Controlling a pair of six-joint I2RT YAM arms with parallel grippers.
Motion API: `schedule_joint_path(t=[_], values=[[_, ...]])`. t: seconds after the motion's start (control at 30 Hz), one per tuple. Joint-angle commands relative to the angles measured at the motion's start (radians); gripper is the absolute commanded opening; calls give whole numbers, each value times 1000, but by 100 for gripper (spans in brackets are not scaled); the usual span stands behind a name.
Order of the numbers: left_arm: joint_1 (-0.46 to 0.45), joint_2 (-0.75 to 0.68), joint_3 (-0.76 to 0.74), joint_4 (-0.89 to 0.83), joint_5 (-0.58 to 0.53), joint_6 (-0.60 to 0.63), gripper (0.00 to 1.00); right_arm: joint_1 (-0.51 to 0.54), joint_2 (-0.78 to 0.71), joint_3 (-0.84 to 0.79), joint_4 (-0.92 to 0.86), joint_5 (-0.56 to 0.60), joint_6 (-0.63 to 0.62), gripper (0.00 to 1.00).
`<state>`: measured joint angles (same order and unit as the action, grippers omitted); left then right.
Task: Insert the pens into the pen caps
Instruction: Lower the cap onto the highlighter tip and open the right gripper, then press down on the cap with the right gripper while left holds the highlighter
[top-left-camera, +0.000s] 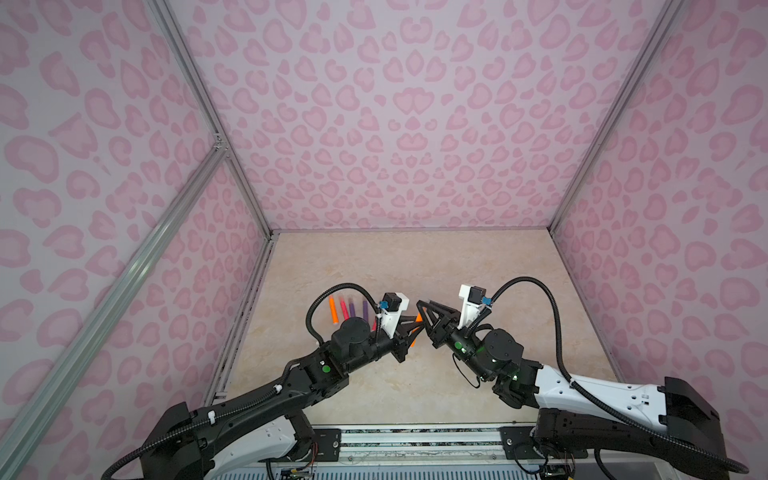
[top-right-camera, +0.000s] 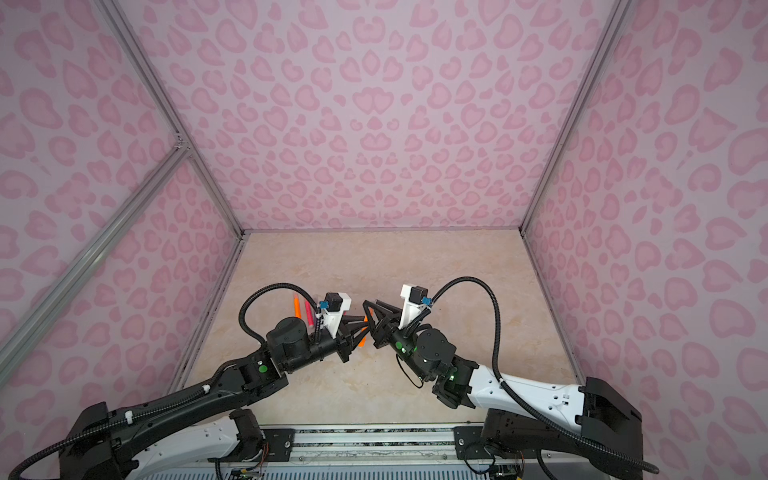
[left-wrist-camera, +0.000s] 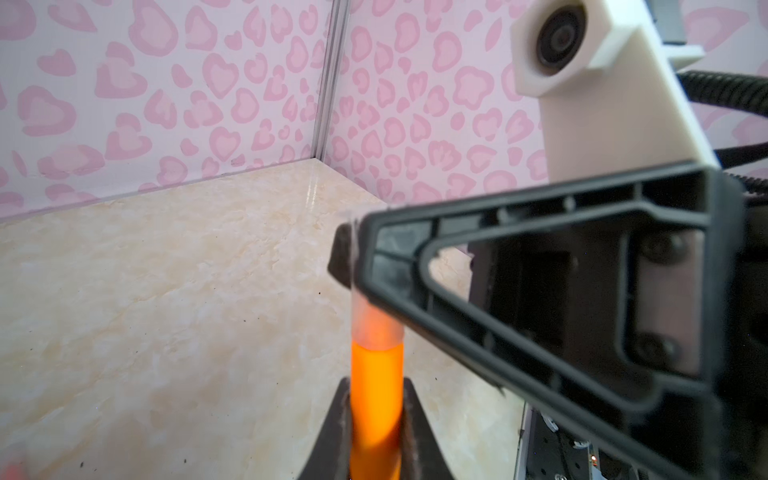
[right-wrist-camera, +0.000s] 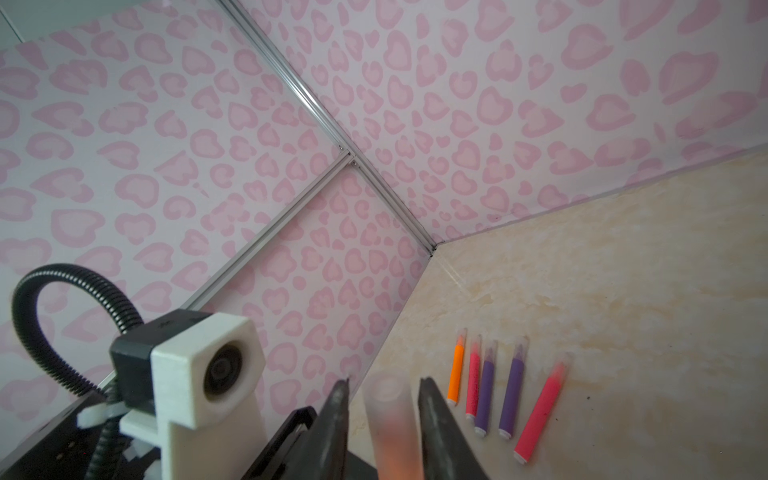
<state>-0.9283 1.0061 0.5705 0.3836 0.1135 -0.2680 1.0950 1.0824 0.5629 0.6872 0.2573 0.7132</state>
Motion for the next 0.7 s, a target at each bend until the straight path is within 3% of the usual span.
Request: schedule_joint_path(t=[0.0,0.13,0.3,0.47,0.67], values=[[2,8,7,58,12,9,3,1,-28,5,-51,-12,-29,43],[2,16,10,53,9,13,3,-1,-75,21,-136,27,-43,60],[2,25,18,40,-1,21,3,-34,-132,37,-240,92,-29,70],[2,50,39,11,-21,29,3,-80,-111,191,-539,141,21,66],[0,69,56,-14,-58,38,3,-90,38,389,-719,39,0,55]])
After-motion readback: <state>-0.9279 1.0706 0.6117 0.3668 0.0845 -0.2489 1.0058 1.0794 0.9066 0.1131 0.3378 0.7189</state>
